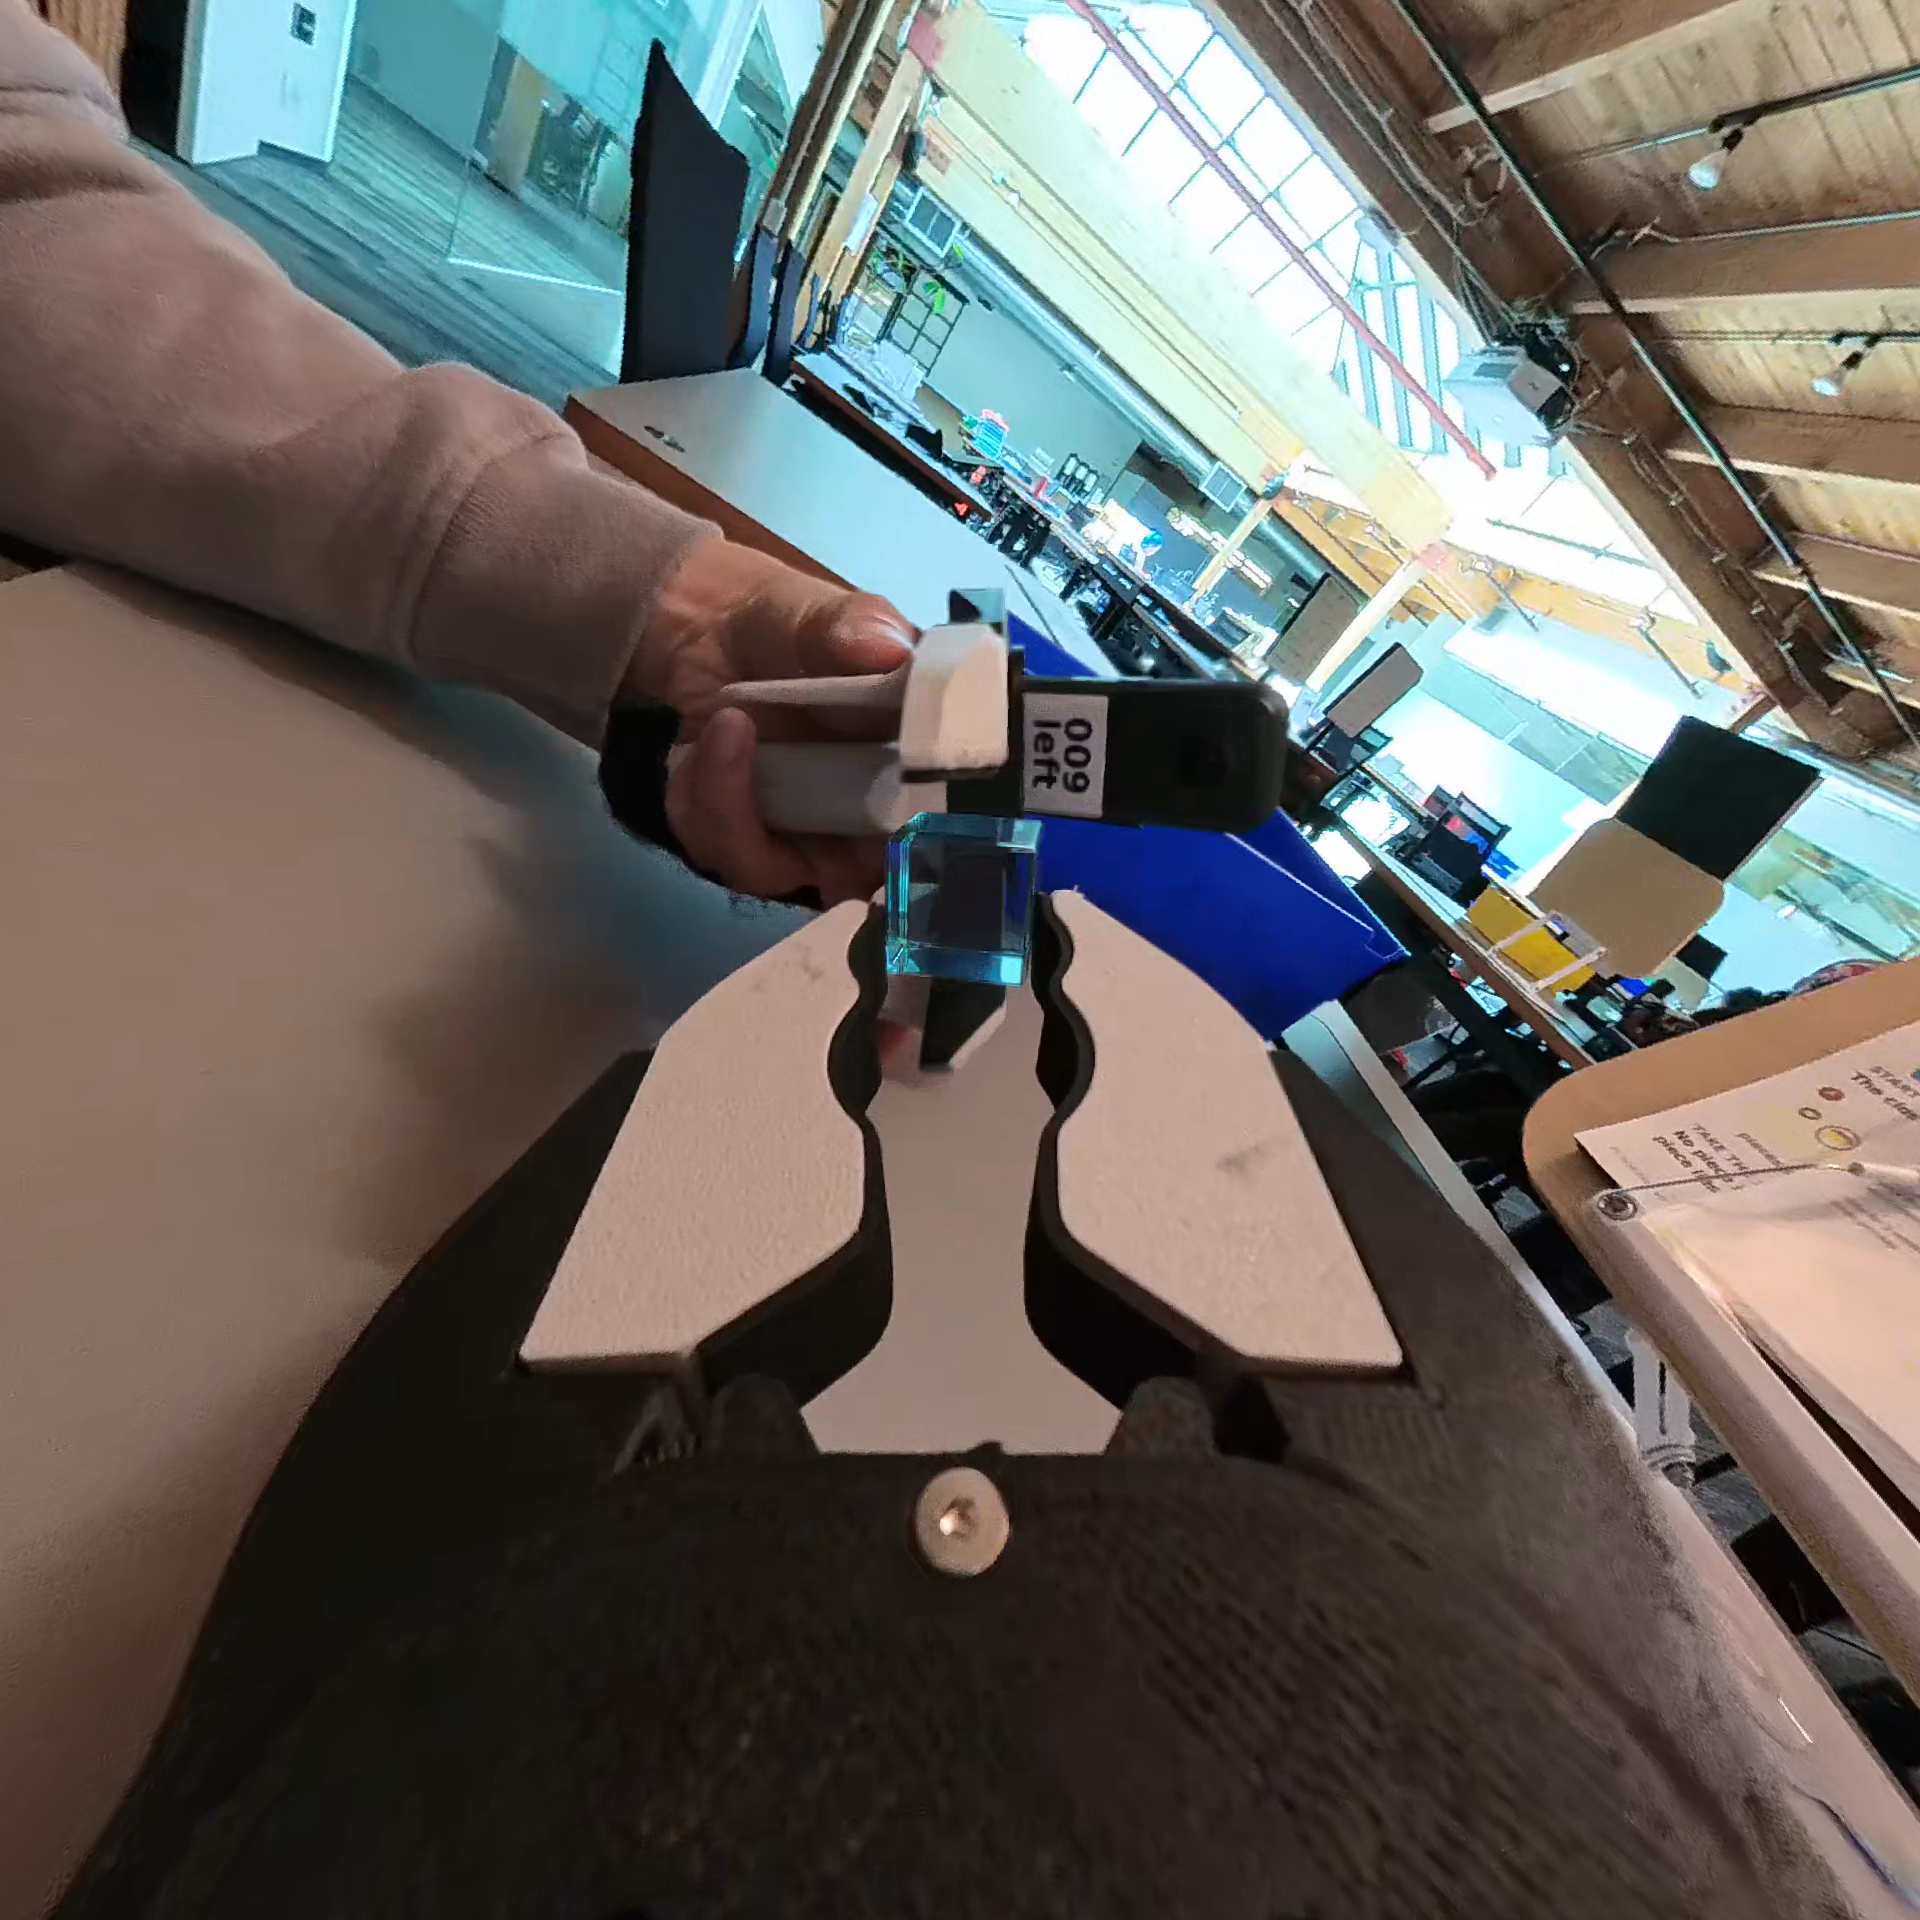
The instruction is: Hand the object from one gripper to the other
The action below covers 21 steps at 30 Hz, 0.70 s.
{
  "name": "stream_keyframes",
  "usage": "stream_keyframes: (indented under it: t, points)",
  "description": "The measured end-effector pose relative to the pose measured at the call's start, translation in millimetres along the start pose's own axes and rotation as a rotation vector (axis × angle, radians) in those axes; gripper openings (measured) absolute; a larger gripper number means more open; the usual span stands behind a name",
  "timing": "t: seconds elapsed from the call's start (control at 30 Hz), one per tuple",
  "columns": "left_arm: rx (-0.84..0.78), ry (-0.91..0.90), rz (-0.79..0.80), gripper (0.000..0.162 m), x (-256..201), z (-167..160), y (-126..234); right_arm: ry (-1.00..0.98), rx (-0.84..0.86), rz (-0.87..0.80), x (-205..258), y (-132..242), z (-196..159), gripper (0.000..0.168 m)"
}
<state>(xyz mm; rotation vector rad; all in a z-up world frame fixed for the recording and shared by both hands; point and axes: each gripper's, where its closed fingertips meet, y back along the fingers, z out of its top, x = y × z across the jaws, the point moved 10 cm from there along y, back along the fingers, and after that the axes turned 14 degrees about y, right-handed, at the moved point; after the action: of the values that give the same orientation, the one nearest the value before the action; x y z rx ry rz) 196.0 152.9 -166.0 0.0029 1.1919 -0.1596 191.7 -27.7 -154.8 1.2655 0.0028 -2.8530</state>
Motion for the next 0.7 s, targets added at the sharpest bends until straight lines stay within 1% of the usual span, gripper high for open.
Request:
stream_keyframes:
  t: [0.03,0.07,0.13,0.23,0.3,0.37,0.43,0.5,0.53,0.6,0.63,0.67,0.7]
  points:
    - [-0.002,0.020,-0.033,0.044,-0.1,0.1,-0.9,0.005,0.006,0.003,0.0,0.0,-0.1,0.027]
    - [-0.008,0.033,-0.063,0.034,-0.5,0.7,-1.1,0.010,0.005,-0.008,-0.5,0.2,0.1,0.027]
    - [-0.032,0.028,-0.064,0.027,0.3,1.4,-0.6,-0.008,0.001,-0.011,-2.1,0.9,0.1,0.027]
    - [-0.067,-0.006,-0.022,0.027,2.1,3.0,1.1,-0.040,0.054,-0.033,-2.3,0.3,-3.9,0.026]
    - [-0.086,-0.057,0.037,0.027,2.1,4.3,2.8,-0.120,0.067,-0.042,-2.6,0.1,-7.3,0.028]
    - [-0.116,-0.116,0.089,0.027,-0.1,6.0,5.4,-0.252,0.014,-0.063,-6.8,2.9,-8.7,0.032]
    - [-0.154,-0.242,0.159,0.027,-4.3,8.0,9.6,-0.494,-0.079,-0.078,-15.3,8.7,-12.1,0.046]
    - [-0.184,-0.410,0.267,0.027,-9.9,8.6,12.9,-0.814,-0.122,-0.106,-25.8,13.8,-20.3,0.065]
    - [-0.194,-0.512,0.335,0.027,-13.1,8.3,13.4,-0.961,-0.127,-0.098,-29.2,15.0,-25.3,0.071]
    - [-0.225,-0.727,0.473,0.027,-20.9,7.2,11.2,-1.209,-0.104,-0.096,-29.4,15.4,-34.8,0.073]
    - [-0.233,-0.830,0.553,0.027,-24.2,6.1,8.9,-1.251,-0.120,-0.104,-29.3,13.9,-35.6,0.077]
    - [-0.222,-0.920,0.635,0.027,-26.4,4.6,5.7,-1.248,-0.114,-0.125,-28.9,12.2,-35.1,0.071]
    - [-0.217,-1.007,0.732,0.027,-27.2,3.5,2.4,-1.219,-0.064,-0.159,-28.6,10.2,-34.4,0.068]
